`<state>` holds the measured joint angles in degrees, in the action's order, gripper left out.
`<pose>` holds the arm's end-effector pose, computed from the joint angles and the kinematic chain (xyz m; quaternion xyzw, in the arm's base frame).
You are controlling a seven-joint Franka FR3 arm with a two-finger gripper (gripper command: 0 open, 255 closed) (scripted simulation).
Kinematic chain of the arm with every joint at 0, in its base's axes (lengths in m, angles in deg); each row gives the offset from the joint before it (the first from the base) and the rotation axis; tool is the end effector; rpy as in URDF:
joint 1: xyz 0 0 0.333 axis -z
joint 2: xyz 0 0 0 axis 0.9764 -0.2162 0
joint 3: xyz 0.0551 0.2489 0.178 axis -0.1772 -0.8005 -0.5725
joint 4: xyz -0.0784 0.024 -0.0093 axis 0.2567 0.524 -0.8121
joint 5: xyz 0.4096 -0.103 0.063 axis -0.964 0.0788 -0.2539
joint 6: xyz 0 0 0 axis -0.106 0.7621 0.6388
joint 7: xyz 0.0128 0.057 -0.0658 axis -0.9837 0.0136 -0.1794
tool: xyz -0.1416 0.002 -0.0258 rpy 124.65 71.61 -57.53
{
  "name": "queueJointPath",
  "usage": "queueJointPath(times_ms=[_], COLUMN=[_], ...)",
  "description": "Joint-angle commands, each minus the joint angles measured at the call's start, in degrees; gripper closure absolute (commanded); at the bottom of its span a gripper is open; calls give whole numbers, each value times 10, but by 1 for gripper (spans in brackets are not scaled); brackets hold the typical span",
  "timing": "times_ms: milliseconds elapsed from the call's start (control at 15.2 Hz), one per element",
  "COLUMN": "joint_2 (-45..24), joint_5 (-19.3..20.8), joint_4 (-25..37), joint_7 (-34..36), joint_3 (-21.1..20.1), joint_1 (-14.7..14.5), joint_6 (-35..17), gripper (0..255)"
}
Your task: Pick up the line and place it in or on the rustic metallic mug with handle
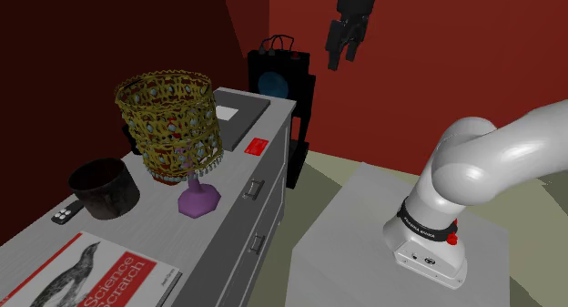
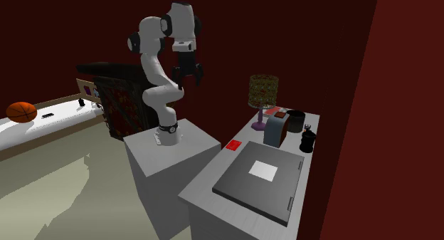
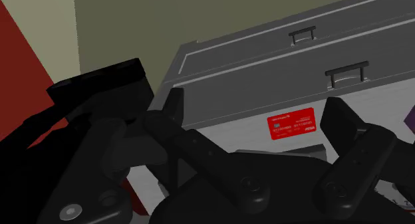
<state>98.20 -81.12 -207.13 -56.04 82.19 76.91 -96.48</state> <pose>0.3576 0.0021 0.5679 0.9998 0.0069 0.0177 0.0034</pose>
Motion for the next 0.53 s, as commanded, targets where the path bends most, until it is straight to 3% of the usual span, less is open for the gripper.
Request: queueJointPath(times_ms=[0,462], joint_2=[0,-131], joint_5=[0,-89], joint_4=[0,5], joint_7=[0,143], joint_3=[0,-25], joint_1=[0,16], joint_6=[0,-56], gripper=[0,0])
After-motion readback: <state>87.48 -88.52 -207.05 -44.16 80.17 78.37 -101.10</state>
